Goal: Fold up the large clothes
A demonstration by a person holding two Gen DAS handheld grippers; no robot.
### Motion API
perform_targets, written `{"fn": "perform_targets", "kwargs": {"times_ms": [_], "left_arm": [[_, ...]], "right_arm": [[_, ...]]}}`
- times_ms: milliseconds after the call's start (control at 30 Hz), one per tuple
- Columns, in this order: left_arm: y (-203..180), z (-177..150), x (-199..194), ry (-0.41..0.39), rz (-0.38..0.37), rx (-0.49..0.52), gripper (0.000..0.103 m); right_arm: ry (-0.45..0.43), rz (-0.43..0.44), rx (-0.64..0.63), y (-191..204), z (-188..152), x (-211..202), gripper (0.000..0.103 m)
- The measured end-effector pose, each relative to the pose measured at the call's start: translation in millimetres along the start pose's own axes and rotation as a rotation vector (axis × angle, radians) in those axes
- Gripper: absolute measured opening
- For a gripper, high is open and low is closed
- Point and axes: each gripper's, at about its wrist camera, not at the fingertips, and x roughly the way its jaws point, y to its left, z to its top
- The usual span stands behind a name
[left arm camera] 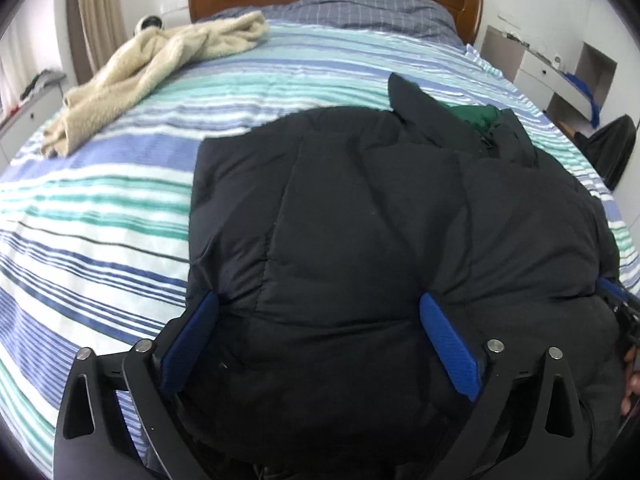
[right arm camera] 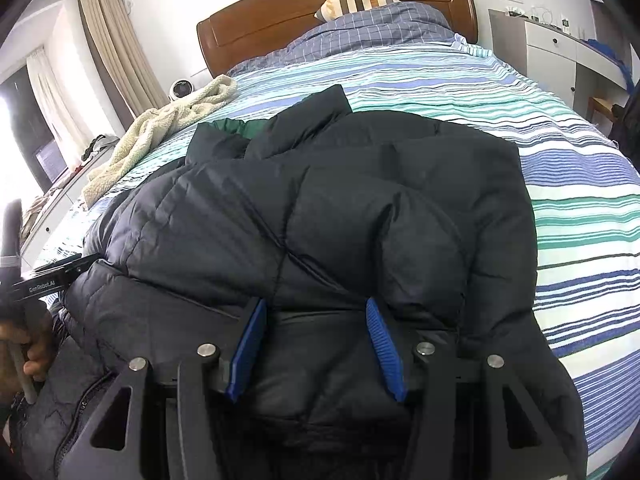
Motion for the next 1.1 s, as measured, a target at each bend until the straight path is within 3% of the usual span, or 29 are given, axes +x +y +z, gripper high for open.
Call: {"fn": "perform_targets", "kwargs": {"times_ms": [300,433,600,767,867,933,1033,1100], "left_arm": [[2,-7,-9,-0.012,-0.006,-0.020,0.102],[11,-15,-47,-0.013,-0.047,-0.025,0.101],[25,-43,-96,-0.004,-0.067,0.065,0.102],[24,-66,-84,0.077,-0.007,0.146,0.101],[18,-64,-57,0.148,0.106,0.152,0.093],[23,-59,-47,0.147,0.128,0.083,0.092],[47,-50,-38,0.148,0.131,-0.105,0.091],[60,-50,-35,0.152,0.105,-0.185,0.091]], "right_arm": [[-0.001,-0.003,-0.002,1,0,1,0.052],[-0.006,-0.007,-0.005,2,0,1,0.052],[-0.010,-0.005,-0.004,1,0,2,0.052],[-0.013,-0.013,-0.011,2,0,1,0.053],[-0.014,-0.016,-0.013,3,0,0,0.053],[-0.014,-0.017,-0.014,3,-1,0,0.053],[-0.014,-0.023,-0.019,4,-1,0,0.053],[-0.014,-0.024,-0.021,5,-1,1,0.053]]}}
